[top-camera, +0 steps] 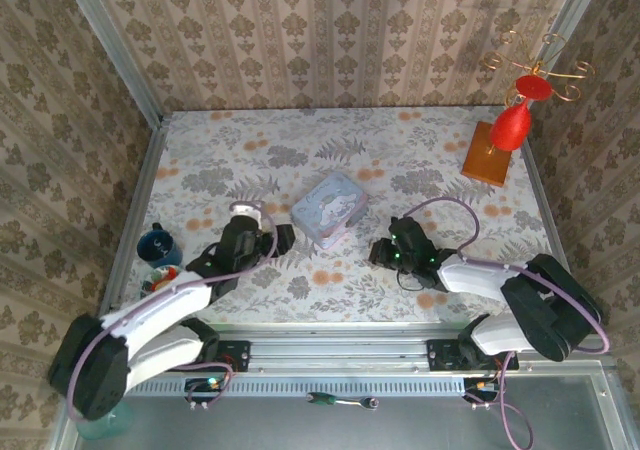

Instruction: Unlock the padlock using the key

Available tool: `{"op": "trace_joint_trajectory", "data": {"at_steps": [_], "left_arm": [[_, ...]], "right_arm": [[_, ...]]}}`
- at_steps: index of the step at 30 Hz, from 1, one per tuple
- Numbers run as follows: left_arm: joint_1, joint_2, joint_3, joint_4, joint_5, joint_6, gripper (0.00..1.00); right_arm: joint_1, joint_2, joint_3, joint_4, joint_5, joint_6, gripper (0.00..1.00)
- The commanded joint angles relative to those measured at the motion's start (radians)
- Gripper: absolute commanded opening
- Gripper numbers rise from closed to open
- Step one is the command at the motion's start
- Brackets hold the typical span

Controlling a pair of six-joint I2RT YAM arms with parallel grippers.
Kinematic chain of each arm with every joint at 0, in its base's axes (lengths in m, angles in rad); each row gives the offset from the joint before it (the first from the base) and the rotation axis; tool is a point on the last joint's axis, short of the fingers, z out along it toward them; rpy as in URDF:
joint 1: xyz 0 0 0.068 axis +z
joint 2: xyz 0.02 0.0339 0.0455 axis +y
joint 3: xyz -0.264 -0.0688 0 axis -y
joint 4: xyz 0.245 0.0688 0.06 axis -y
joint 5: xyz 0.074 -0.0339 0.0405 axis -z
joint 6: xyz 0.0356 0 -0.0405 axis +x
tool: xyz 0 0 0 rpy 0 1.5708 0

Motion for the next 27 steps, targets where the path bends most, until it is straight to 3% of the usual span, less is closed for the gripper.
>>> {"op": "trace_joint_trajectory", "data": {"at_steps": [1, 7, 12, 16, 20, 21, 24, 27], "left_arm": [[0.045, -0.129, -0.061, -0.077, -0.064, 0.075, 0.77], [0.143, -0.286, -0.085, -0.203, -0.083, 0.072, 0.77], [0.169, -0.300, -0.069, -0.230, -0.105, 0.083, 0.77], [0.172, -0.311, -0.049, -0.235, -0.137, 0.092, 0.77], [0.174, -0.313, -0.017, -0.246, -0.234, 0.115, 0.80], [0.173, -0.311, -0.006, -0.253, -0.282, 0.121, 0.99], [0.170, -0.314, 0.037, -0.302, -0.454, 0.124, 1.00], [0.171, -0.338, 0.003, -0.180, -0.498, 0.152, 1.00]], "right_arm": [[-0.006, -0.032, -0.008, -0.120, 0.000, -0.091, 0.00], [-0.021, -0.054, 0.011, -0.201, 0.025, -0.143, 0.17], [-0.024, -0.118, 0.030, -0.269, 0.078, -0.183, 0.38], [-0.028, -0.208, 0.034, -0.332, 0.159, -0.217, 0.47], [-0.045, -0.336, 0.048, -0.401, 0.274, -0.265, 0.51], [-0.052, -0.373, 0.056, -0.416, 0.316, -0.284, 0.52], [-0.069, -0.473, 0.070, -0.423, 0.484, -0.378, 0.55], [-0.068, -0.561, 0.035, -0.310, 0.636, -0.545, 0.67]]}}
